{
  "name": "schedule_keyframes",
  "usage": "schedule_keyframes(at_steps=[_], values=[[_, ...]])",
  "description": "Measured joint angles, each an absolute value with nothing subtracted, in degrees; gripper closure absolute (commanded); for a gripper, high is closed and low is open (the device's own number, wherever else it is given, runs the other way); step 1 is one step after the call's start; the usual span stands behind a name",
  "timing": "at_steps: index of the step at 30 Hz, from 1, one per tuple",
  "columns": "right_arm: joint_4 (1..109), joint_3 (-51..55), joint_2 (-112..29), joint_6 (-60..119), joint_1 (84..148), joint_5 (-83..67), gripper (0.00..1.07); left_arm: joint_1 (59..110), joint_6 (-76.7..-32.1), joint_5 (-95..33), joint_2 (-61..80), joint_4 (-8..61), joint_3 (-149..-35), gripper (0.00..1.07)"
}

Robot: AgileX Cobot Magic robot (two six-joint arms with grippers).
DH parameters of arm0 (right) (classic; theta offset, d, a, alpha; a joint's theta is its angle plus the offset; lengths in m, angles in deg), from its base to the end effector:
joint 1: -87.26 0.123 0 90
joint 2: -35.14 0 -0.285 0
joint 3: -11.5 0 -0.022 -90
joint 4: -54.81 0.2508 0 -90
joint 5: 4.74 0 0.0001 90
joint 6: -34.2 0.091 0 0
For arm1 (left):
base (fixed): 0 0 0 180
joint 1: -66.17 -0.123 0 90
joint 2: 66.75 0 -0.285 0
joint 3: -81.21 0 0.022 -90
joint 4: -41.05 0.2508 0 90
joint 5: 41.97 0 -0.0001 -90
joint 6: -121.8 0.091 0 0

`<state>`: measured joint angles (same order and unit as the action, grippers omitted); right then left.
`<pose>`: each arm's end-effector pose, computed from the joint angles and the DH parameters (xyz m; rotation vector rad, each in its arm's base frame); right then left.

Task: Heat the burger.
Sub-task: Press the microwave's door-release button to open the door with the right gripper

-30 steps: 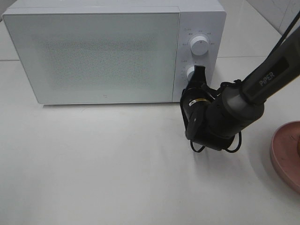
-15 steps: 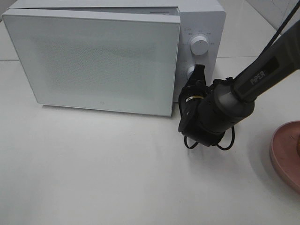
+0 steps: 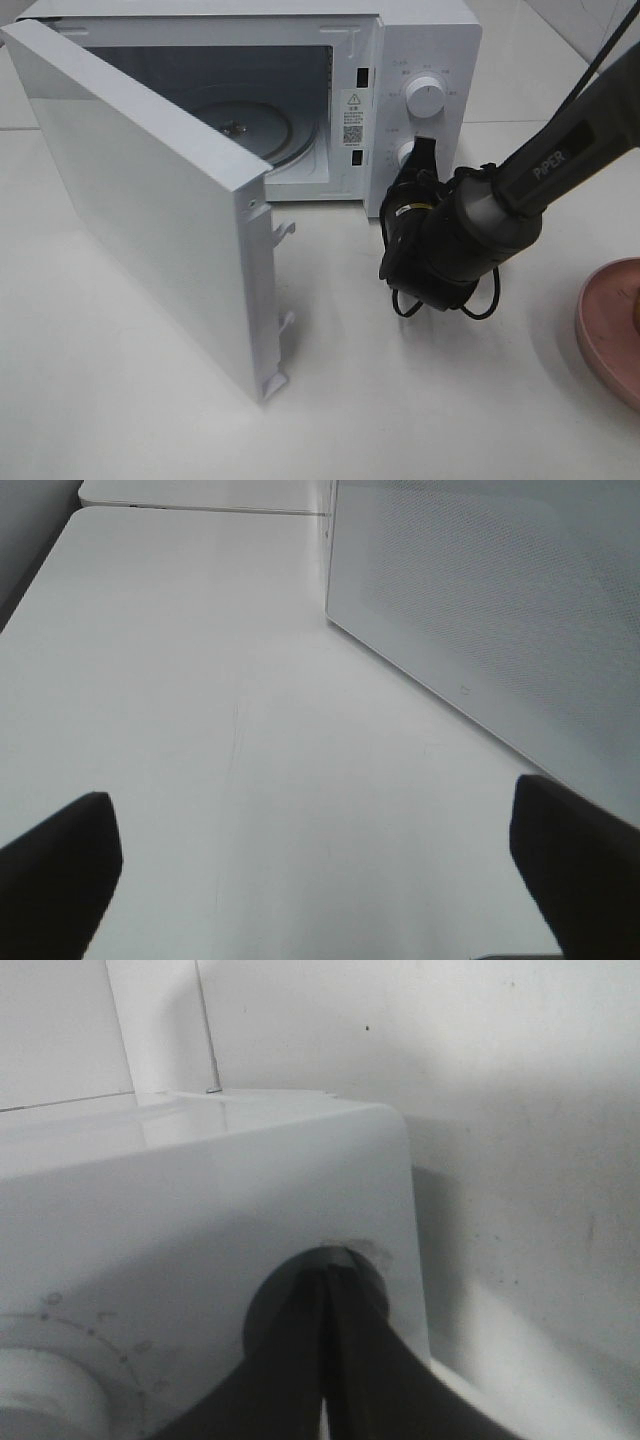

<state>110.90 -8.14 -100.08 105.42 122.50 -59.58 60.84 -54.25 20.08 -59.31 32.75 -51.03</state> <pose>0.3530 0.1738 0.0762 1.5951 1.2510 0.9510 -0.0077 -0.0124 0.2800 -0.0142 2.0386 -0.0718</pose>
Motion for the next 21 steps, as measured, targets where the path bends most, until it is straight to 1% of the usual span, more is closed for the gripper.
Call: schedule_keyframes(at_steps=[7, 17, 21], values=[[109.64, -8.71, -99.39, 105.47, 122.15, -58.09, 1.07, 60.84, -54.25, 20.08, -59.31, 32.75, -51.03, 0.09], [101.91, -12.09, -97.21, 104.27, 120.44, -54.53, 1.07, 60.84, -54.25, 20.08, -59.31, 32.75, -51.03, 0.09], [99.56, -15.58, -94.0, 100.2, 120.44, -50.81, 1.07, 60.84, -54.25, 20.08, -59.31, 32.75, -51.03, 0.09]])
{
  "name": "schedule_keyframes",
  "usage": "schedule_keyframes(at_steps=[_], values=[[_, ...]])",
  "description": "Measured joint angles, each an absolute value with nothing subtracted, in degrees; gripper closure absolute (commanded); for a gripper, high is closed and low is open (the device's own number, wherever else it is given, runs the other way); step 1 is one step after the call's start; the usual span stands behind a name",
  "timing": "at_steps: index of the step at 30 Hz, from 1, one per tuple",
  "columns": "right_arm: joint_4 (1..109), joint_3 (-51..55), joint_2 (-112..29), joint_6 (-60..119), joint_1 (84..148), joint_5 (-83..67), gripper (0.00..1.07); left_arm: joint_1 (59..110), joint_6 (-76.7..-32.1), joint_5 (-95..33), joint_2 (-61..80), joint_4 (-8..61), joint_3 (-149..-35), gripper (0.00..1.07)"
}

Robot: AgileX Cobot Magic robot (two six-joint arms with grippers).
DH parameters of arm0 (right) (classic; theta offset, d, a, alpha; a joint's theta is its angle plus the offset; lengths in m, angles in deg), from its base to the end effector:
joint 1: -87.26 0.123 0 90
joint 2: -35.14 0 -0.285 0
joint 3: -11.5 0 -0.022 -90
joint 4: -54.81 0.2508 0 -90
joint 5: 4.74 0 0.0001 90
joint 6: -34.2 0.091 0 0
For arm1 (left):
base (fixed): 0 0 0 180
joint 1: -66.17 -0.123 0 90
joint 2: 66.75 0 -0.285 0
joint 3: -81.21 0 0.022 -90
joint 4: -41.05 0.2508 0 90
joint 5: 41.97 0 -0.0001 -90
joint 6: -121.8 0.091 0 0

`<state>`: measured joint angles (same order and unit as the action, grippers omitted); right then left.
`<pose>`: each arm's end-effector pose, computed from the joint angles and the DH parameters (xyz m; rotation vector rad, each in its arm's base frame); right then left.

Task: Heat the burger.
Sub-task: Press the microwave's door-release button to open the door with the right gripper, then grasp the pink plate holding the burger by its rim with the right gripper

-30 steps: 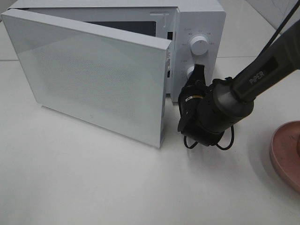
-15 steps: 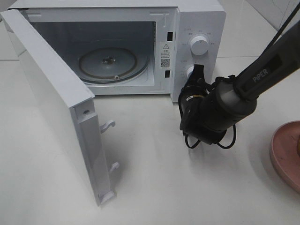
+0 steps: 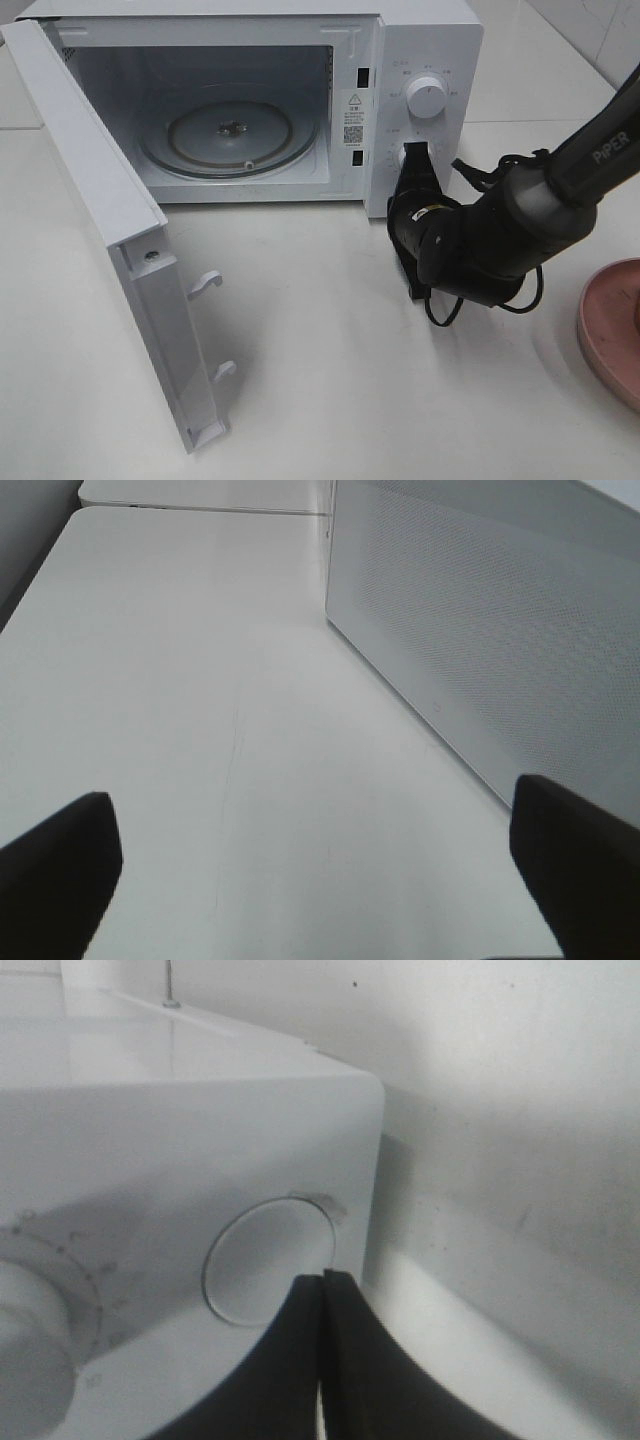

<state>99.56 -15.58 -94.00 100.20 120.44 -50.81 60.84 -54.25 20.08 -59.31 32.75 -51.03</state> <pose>0.3342 0.1635 0.0843 1.4487 1.5735 0.8994 -0.0077 -0.0124 0.2800 -0.0142 2.0386 -0.0718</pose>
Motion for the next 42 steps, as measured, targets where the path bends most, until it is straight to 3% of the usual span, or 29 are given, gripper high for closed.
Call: schedule_keyframes(at_steps=[17, 34, 42], values=[[92.62, -29.51, -77.39, 86.28, 120.44, -41.93, 1.07, 60.84, -54.25, 20.08, -59.31, 32.75, -51.03, 0.09], [52.58, -30.19, -61.4, 76.02, 120.44, -4.28, 1.03, 60.84, -54.25, 20.08, -59.31, 32.75, -51.03, 0.09], [47.3, -27.16, -56.76, 63.25, 120.44, 18.35, 1.01, 60.84, -54.25, 20.08, -59.31, 32.75, -51.03, 0.09]])
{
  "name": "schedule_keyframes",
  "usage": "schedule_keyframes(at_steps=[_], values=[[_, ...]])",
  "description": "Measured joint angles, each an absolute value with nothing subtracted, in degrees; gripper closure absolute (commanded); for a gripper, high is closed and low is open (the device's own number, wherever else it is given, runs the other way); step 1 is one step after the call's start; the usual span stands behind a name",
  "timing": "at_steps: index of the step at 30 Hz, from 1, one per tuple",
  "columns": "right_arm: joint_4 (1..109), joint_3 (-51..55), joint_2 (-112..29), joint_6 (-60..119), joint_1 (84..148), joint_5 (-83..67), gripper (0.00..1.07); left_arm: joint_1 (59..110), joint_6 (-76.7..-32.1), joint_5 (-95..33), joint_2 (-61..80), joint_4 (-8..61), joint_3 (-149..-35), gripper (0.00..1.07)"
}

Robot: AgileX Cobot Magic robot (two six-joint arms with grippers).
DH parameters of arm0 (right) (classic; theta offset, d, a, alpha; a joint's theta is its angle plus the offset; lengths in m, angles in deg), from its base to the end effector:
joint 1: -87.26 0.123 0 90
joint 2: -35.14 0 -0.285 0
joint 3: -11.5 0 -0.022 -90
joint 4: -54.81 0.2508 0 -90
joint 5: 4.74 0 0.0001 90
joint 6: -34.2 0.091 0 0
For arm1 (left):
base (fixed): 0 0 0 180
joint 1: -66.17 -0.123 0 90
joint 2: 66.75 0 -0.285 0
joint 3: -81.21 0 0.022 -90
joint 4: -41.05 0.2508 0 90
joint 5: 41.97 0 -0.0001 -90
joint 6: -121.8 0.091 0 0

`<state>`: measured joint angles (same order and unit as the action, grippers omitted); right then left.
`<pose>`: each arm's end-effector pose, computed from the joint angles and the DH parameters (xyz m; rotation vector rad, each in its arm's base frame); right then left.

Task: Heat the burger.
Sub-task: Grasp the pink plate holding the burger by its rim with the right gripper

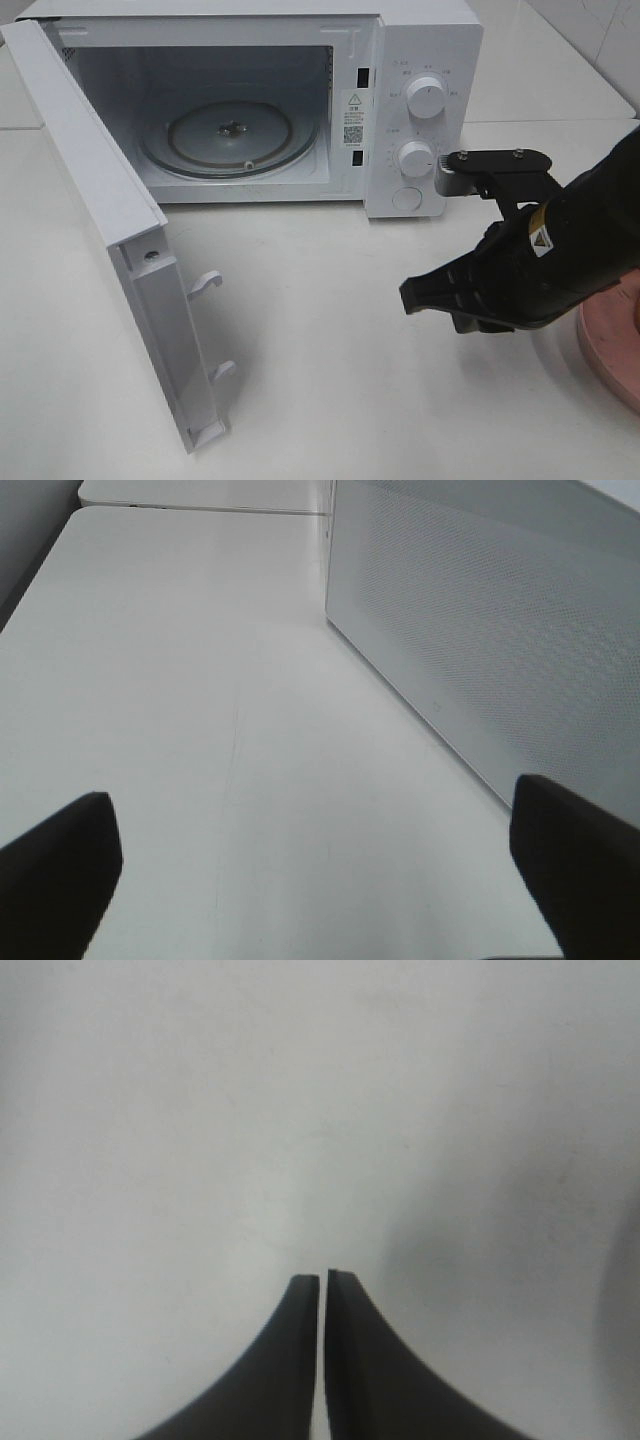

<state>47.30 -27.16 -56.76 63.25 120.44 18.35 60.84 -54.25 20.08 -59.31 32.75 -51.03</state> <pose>0.2158 0.1355 0.1801 -0.2435 2.6876 0.2340 -0.0077 -0.0124 0.2800 -0.0142 2.0386 -0.0718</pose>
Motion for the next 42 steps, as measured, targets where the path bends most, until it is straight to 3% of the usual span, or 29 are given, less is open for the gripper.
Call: schedule_keyframes(at_steps=[12, 14, 15, 16, 17, 18, 19, 20, 21, 22, 30, 42], values=[[50.57, -20.91, -54.87, 39.07, 119.81, 39.37, 0.92, 60.84, -54.25, 20.08, -59.31, 32.75, -51.03, 0.09], [54.35, -19.02, -54.64, 35.23, 116.08, 42.01, 0.75, 60.84, -54.25, 20.08, -59.31, 32.75, -51.03, 0.09], [54.35, -19.02, -54.64, 35.23, 116.08, 42.01, 0.75, 60.84, -54.25, 20.08, -59.31, 32.75, -51.03, 0.09], [54.81, -18.85, -54.53, 34.77, 114.65, 42.01, 0.67, 60.84, -54.25, 20.08, -59.31, 32.75, -51.03, 0.09], [54.81, -18.79, -54.47, 34.2, 111.73, 42.07, 0.5, 60.84, -54.25, 20.08, -59.31, 32.75, -51.03, 0.09], [54.81, -18.79, -54.47, 34.2, 111.73, 42.07, 0.5, 60.84, -54.25, 20.08, -59.31, 32.75, -51.03, 0.09], [54.81, -18.79, -54.47, 33.91, 110.35, 42.07, 0.39, 60.84, -54.25, 20.08, -59.31, 32.75, -51.03, 0.09], [54.81, -18.79, -54.47, 33.91, 110.35, 42.07, 0.39, 60.84, -54.25, 20.08, -59.31, 32.75, -51.03, 0.09], [54.41, -18.79, -54.47, 33.34, 108.12, 42.07, 0.2, 60.84, -54.25, 20.08, -59.31, 32.75, -51.03, 0.09], [53.72, -18.79, -54.47, 32.65, 106.34, 42.07, 0.07, 60.84, -54.25, 20.08, -59.31, 32.75, -51.03, 0.09], [53.15, -18.79, -54.53, 29.78, 99.81, 41.49, 0.08, 60.84, -54.25, 20.08, -59.31, 32.75, -51.03, 0.09], [50.74, -18.79, -61.0, 32.99, 98.49, 41.95, 0.14, 60.84, -54.25, 20.08, -59.31, 32.75, -51.03, 0.09]])
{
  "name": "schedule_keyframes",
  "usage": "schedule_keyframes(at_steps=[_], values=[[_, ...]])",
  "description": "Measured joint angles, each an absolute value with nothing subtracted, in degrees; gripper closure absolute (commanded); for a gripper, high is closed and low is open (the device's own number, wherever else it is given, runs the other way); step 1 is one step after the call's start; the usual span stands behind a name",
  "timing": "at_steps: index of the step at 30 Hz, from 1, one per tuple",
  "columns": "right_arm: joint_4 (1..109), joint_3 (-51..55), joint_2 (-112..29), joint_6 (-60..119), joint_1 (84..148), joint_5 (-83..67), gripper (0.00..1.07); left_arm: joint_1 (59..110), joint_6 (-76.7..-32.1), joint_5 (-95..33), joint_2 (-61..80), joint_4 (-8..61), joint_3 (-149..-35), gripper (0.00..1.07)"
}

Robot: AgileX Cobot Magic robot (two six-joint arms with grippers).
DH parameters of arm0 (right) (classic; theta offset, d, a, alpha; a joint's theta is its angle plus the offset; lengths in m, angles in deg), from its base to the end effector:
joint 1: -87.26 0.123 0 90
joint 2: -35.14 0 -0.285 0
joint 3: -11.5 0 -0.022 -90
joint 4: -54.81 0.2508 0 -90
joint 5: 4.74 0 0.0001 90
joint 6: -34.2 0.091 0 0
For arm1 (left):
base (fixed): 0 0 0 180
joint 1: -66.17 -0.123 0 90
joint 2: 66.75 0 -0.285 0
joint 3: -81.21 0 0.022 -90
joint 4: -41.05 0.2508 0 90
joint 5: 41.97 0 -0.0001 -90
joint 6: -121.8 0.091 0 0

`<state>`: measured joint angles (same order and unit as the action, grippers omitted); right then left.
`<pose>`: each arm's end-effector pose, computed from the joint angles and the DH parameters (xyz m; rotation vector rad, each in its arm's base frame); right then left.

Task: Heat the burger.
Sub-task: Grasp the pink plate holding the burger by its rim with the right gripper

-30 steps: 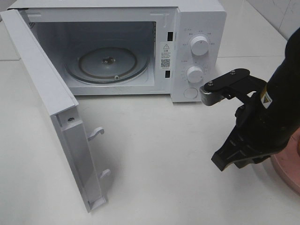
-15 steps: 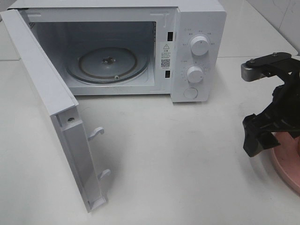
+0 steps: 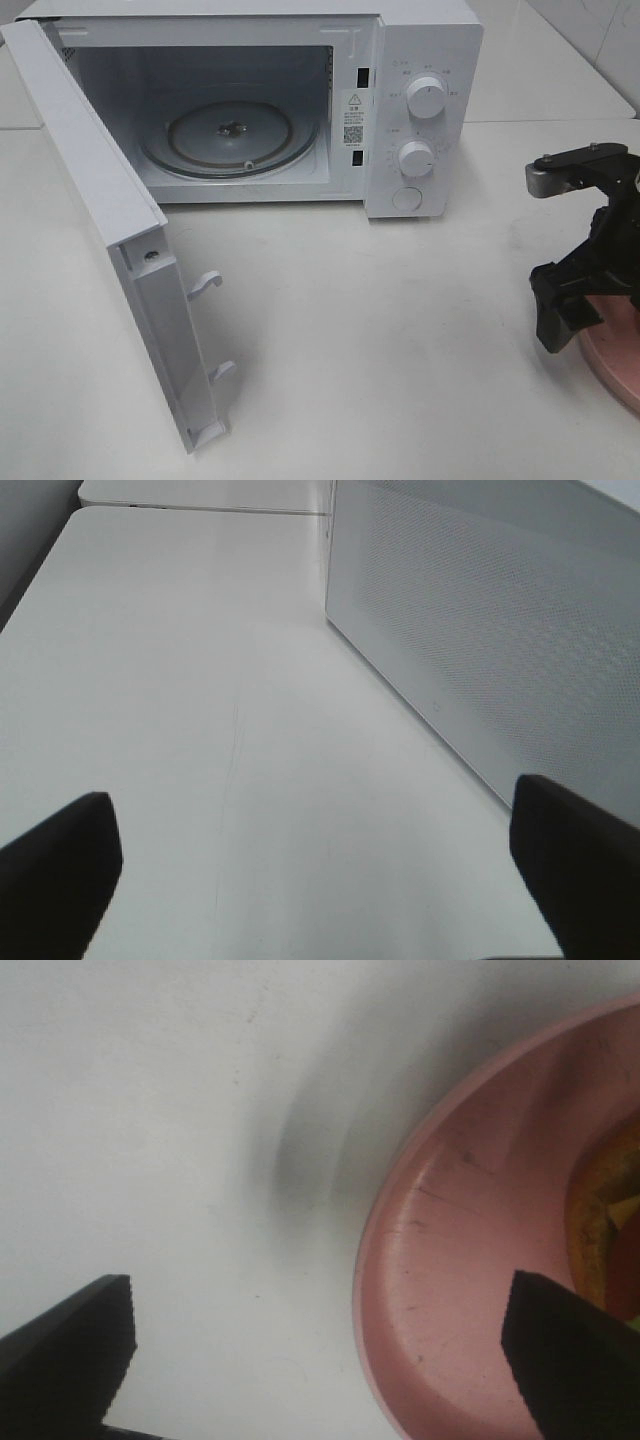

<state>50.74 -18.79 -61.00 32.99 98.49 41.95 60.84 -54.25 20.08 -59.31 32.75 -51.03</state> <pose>0.2522 0.0453 0.1849 -0.3952 2.9906 -0.0662 -0.0077 -0.0124 0.2800 -0.0142 2.0386 -0.0718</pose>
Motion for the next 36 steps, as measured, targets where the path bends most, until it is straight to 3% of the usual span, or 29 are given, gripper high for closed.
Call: schedule_keyframes(at_steps=[13, 30, 34, 36], values=[[47.25, -27.62, -62.38, 39.07, 98.49, 30.95, 0.18, 60.84, -54.25, 20.08, -59.31, 32.75, -51.03, 0.09], [45.3, -29.62, -69.82, 43.02, 98.49, 22.24, 0.21, 60.84, -54.25, 20.08, -59.31, 32.75, -51.03, 0.09], [45.18, -29.62, -70.05, 43.08, 98.49, 22.24, 0.23, 60.84, -54.25, 20.08, -59.31, 32.75, -51.03, 0.09], [44.9, -29.51, -70.05, 43.08, 98.49, 22.24, 0.31, 60.84, -54.25, 20.08, -59.31, 32.69, -51.03, 0.09]])
